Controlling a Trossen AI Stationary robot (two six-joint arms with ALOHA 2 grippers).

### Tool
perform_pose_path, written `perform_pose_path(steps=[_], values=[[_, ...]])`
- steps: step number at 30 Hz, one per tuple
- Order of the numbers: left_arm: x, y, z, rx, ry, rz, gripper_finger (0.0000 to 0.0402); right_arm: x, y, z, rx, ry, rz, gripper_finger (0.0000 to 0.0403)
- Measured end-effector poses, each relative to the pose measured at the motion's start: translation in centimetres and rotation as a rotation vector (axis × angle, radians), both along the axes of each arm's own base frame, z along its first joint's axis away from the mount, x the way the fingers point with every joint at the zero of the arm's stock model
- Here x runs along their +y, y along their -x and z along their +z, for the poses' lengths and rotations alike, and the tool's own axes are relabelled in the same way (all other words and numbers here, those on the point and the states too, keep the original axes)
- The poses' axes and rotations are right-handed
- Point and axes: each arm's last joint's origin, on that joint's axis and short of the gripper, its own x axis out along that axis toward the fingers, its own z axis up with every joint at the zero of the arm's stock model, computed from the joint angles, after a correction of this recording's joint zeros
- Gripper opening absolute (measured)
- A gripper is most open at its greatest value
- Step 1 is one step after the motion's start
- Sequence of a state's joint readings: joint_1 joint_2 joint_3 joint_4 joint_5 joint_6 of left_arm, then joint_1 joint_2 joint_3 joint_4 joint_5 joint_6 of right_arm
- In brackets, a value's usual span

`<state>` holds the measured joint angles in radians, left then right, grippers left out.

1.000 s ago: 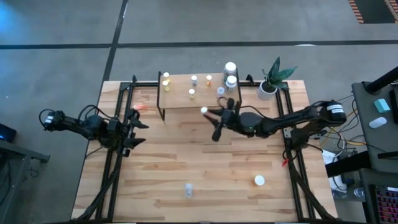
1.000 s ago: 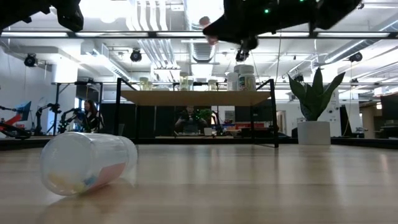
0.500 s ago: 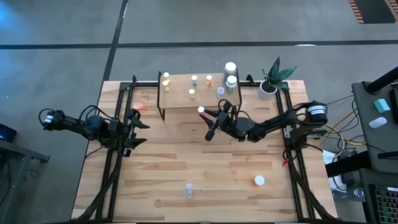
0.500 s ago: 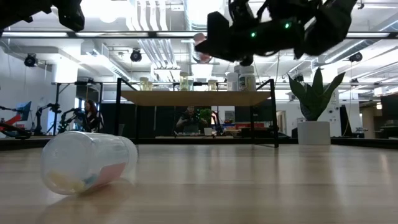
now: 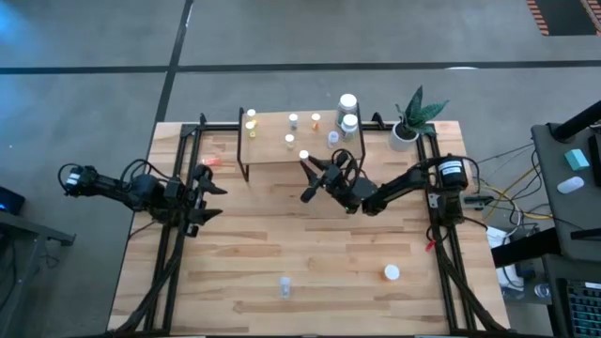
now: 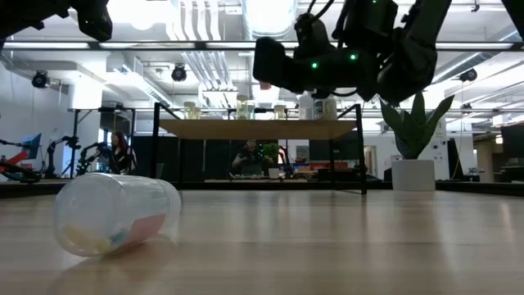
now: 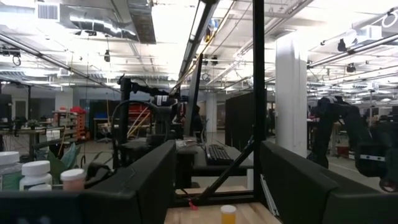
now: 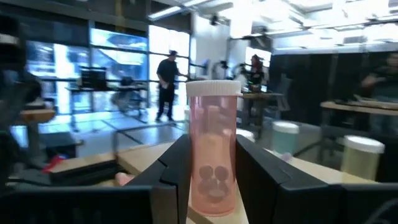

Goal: Pick and place medicine bottles onto shelf by color
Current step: Put the pink pill bottle on the shelf

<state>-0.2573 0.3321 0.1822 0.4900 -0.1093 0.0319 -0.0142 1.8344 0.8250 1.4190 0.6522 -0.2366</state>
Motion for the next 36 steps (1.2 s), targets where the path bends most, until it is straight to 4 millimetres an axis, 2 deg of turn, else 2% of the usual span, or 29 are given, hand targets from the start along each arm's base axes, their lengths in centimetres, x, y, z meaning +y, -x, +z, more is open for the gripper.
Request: perform_pose_path(steps=[5, 10, 18, 23, 36], values=[[0.0, -0.1, 0.0, 0.003, -0.001, 0.000, 0.0217, -0.7, -0.2, -0.1, 0.009, -0.023, -0.111, 0.0096], [0.0, -0.1, 0.0, 0.001, 0.000, 0.000, 0.0217, -1.6, -0.2, -0.4, 0.011, -0.056, -0.135, 0.0097], [0.0, -0.1, 0.0, -0.001, 0.001, -0.001, 0.0217, -3.6, -0.2, -1.7, 0.028, -0.145, -0.170, 0.0130], [0.0, -0.1, 0.0, 0.004, -0.001, -0.001, 0.0217, -3.9, -0.2, -1.7, 0.033, -0.137, -0.179, 0.0140], [0.0, -0.2, 0.0, 0.003, -0.001, 0.000, 0.0217, -4.3, -0.2, -1.9, 0.055, -0.138, -0.191, 0.0134]])
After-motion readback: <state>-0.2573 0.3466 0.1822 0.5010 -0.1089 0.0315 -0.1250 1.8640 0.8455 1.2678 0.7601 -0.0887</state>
